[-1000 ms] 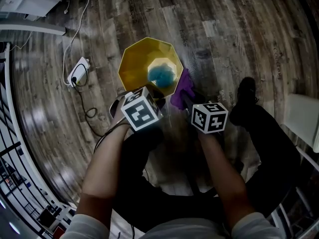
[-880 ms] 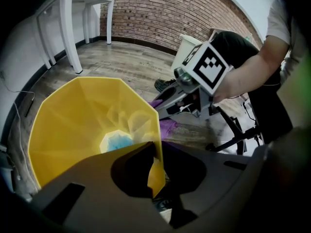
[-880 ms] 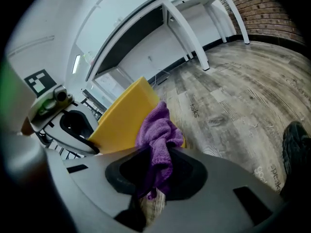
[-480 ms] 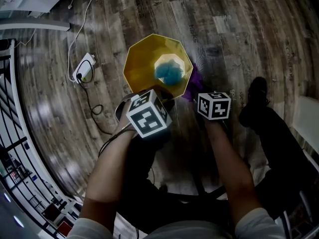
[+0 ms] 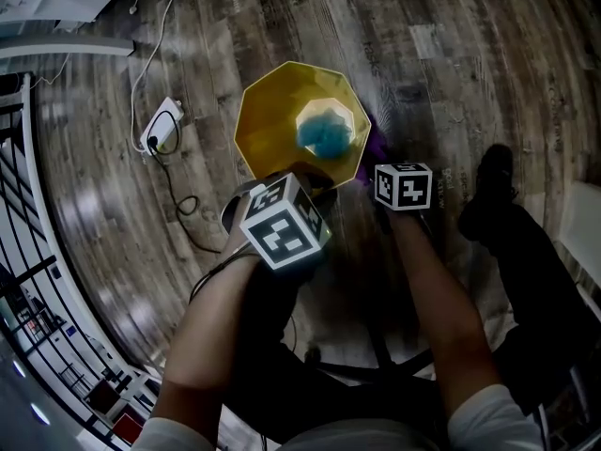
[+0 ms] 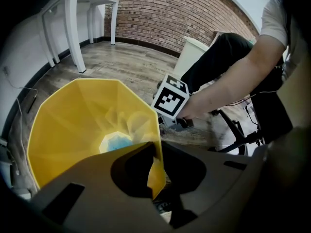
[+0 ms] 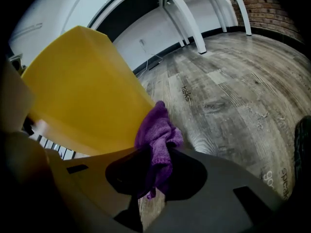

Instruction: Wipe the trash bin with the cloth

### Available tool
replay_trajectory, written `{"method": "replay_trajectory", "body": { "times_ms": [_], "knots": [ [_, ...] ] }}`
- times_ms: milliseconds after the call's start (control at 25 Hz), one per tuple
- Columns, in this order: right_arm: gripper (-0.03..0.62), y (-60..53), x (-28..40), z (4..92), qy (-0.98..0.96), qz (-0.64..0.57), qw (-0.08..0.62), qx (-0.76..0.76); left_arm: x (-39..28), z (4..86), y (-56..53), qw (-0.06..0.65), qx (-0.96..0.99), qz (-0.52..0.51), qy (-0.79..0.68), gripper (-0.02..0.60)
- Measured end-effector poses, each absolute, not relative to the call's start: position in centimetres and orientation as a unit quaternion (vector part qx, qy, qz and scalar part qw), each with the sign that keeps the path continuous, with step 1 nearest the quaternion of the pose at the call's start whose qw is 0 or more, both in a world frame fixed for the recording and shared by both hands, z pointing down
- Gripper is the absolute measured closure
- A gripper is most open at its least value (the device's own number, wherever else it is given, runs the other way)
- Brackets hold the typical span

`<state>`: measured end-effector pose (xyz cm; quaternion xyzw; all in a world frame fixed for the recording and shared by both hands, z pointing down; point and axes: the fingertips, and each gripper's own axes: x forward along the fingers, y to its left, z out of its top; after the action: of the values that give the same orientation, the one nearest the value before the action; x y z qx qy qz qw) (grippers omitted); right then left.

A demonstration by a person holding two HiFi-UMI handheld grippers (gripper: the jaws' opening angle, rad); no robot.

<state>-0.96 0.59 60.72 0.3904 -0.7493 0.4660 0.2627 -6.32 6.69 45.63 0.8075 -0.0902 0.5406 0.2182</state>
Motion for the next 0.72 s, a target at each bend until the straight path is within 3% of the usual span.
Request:
{"method": "replay_trajectory", "body": {
  "times_ms": [720],
  "knots": [
    [0.505, -0.1, -2.1, 69.1, -0.726, 0.469, 0.356, 0.356, -6.3, 45.8, 6.9, 0.231, 0.808, 0.529, -0.119, 0.538]
  ]
}}
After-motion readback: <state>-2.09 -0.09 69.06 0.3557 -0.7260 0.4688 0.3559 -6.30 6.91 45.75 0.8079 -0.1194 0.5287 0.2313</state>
